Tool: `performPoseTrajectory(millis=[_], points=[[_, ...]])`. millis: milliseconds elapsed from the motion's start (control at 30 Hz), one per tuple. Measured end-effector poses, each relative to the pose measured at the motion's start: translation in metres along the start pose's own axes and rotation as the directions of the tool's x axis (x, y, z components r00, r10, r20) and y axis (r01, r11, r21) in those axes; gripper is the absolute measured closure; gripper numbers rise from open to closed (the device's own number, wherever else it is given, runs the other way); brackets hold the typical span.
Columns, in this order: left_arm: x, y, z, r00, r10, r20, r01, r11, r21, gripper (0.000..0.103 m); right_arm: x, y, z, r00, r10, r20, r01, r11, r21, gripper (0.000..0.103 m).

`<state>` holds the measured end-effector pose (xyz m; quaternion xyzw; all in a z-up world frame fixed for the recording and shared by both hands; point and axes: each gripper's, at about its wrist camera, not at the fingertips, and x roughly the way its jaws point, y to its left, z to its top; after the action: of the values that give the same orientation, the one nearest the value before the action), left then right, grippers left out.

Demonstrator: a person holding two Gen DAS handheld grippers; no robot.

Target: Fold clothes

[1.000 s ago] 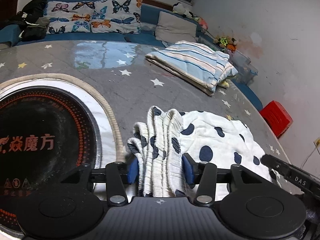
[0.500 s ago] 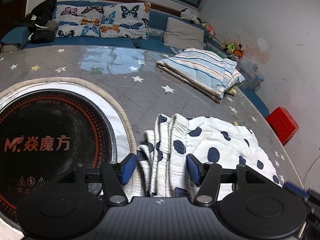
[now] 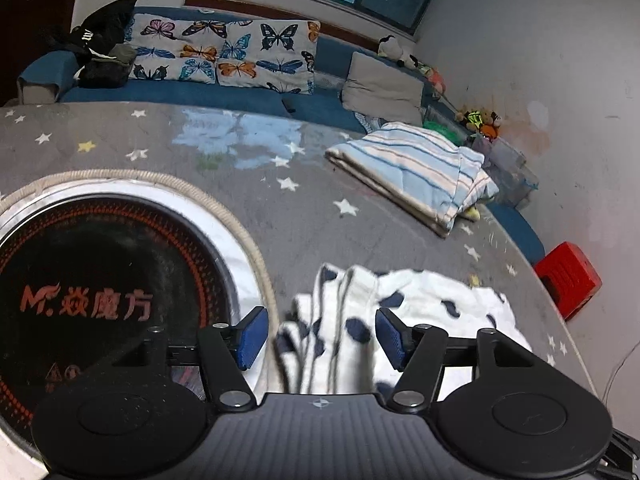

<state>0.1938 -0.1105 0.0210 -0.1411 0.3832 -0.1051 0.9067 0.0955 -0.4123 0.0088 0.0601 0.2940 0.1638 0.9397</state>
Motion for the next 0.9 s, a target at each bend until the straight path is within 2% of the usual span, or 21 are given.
performPoseTrajectory(millis=[167, 467, 700, 767, 900], points=[[0.016, -0.016, 0.008, 1.000, 0.028, 0.005, -0.028, 0.996, 0.089, 0.040, 0.011, 0.001, 0.002, 1.000, 0.013, -0.002, -0.013, 1.000, 0.025, 0.061], [0.049, -0.021, 0.014, 0.996, 0.090, 0.011, -0.091, 0.978, 0.185, 0.041, 0.019, -0.005, -0.004, 1.000, 0.007, -0.026, -0.006, 0.999, 0.052, 0.060], [0.055, -0.014, 0.016, 0.996, 0.084, 0.000, -0.083, 0.982, 0.168, 0.039, 0.017, -0.003, -0.003, 1.000, 0.005, -0.027, -0.004, 0.999, 0.037, 0.058], [0.052, -0.014, 0.016, 0.997, 0.079, 0.002, -0.078, 0.984, 0.162, 0.039, 0.016, -0.001, 0.001, 1.000, 0.008, -0.019, -0.007, 1.000, 0.027, 0.053], [0.045, -0.017, 0.016, 0.998, 0.070, 0.008, -0.070, 0.985, 0.157, 0.039, 0.016, 0.002, 0.008, 1.000, 0.015, -0.001, -0.015, 1.000, 0.013, 0.051]])
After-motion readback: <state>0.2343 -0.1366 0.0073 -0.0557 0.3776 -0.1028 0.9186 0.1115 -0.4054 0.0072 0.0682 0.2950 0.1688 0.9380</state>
